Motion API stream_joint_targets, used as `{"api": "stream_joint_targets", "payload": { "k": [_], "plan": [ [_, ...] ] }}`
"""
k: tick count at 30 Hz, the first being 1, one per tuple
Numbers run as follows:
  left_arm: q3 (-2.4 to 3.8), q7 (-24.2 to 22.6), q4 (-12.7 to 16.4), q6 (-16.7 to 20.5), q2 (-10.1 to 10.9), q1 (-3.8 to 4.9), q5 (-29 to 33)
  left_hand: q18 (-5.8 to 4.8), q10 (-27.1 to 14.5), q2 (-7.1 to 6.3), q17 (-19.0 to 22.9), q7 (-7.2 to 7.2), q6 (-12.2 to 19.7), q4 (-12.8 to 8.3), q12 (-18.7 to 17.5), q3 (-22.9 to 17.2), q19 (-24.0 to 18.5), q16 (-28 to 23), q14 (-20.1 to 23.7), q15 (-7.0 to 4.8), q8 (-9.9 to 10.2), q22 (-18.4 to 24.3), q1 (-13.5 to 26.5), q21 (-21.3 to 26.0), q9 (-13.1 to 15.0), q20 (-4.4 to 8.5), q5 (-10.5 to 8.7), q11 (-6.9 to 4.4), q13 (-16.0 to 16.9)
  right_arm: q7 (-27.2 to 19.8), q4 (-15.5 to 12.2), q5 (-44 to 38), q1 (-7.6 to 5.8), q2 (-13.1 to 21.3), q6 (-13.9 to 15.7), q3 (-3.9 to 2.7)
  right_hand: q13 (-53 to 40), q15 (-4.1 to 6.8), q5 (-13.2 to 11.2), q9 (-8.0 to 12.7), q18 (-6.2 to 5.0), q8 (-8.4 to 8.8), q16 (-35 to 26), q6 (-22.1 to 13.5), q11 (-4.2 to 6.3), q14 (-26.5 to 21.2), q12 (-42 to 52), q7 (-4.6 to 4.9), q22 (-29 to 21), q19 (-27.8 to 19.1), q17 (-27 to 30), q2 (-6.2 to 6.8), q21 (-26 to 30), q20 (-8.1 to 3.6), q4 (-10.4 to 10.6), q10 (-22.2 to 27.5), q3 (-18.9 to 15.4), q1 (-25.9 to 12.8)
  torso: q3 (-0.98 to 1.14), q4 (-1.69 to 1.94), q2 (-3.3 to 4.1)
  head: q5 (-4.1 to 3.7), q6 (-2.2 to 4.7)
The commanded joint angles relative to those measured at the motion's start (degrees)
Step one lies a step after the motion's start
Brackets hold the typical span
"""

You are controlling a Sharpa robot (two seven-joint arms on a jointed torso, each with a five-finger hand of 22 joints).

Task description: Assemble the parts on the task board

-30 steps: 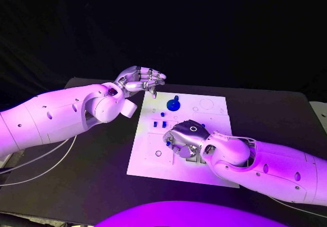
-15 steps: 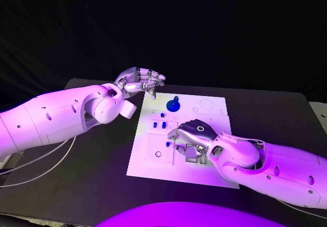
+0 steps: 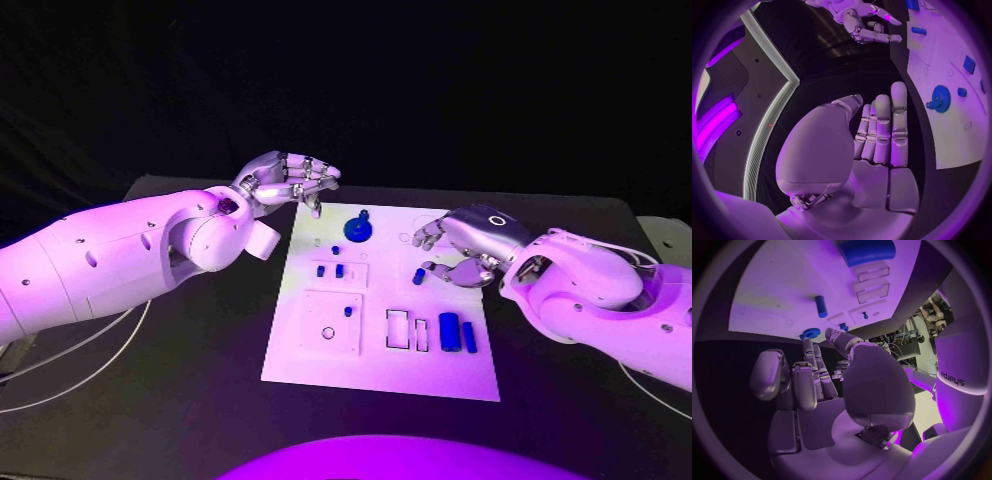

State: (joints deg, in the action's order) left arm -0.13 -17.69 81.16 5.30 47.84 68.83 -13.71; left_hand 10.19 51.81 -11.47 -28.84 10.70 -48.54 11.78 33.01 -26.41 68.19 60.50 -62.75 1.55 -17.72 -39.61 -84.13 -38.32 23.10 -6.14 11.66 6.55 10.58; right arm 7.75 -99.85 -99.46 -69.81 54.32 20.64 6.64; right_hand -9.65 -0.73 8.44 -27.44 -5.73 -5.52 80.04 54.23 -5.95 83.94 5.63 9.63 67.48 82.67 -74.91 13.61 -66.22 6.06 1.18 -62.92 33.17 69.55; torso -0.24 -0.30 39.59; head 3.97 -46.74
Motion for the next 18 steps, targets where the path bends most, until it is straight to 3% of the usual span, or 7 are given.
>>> {"api": "stream_joint_targets", "payload": {
  "k": [1,8,18],
  "plan": [
    [-0.05,-0.4,0.0,-1.1,-0.22,0.01,0.37,0.3,-0.38,-0.1,-0.09,-0.13,0.38,-0.03,0.25,-0.4,0.1,-0.08,0.13,0.35,0.25,-0.01,0.55,0.27,0.09,-0.31,0.0,-0.01,0.09,-1.26,0.83,1.52,-0.32,0.85,-5.34,0.08,0.31,-0.08,-0.01,0.17,0.16,0.3,-0.44,-0.56,-0.02,2.81,-0.12,0.04,-0.37,-0.06,-0.8,0.56,0.51,0.11,0.18,1.15,-1.03,0.14,-0.1,-0.14,-0.04,-0.12,0.09],
    [-0.14,-0.38,-0.21,-1.08,-0.28,0.01,0.37,0.3,-0.38,-0.1,-0.09,-0.13,0.38,-0.03,0.25,-0.4,0.1,-0.08,0.13,0.35,0.25,-0.01,0.55,0.27,0.09,-0.31,0.0,-0.01,0.09,-1.47,1.66,0.14,-0.13,1.08,-6.64,0.28,0.49,-0.05,-0.11,0.27,0.12,0.31,-0.59,-0.51,0.11,2.74,0.04,-0.19,-0.52,-0.12,-0.57,0.36,0.74,0.1,0.25,1.43,-1.75,0.64,-0.03,-0.12,-0.12,-0.07,0.03],
    [-0.17,-0.31,-0.29,-1.0,-0.35,0.01,0.37,0.3,-0.38,-0.1,-0.09,-0.13,0.38,-0.03,0.25,-0.4,0.1,-0.08,0.13,0.35,0.25,-0.01,0.55,0.27,0.09,-0.31,0.0,-0.01,0.09,-1.57,3.2,-0.5,0.71,-2.1,-6.51,0.61,0.56,0.12,-0.19,0.39,0.15,0.19,-0.57,-0.18,0.29,2.76,0.86,-0.35,-0.38,-0.01,-0.54,-0.74,0.64,-0.01,0.31,0.67,-1.63,1.72,-0.05,0.04,0.02,-0.09,0.21]
  ]
}}
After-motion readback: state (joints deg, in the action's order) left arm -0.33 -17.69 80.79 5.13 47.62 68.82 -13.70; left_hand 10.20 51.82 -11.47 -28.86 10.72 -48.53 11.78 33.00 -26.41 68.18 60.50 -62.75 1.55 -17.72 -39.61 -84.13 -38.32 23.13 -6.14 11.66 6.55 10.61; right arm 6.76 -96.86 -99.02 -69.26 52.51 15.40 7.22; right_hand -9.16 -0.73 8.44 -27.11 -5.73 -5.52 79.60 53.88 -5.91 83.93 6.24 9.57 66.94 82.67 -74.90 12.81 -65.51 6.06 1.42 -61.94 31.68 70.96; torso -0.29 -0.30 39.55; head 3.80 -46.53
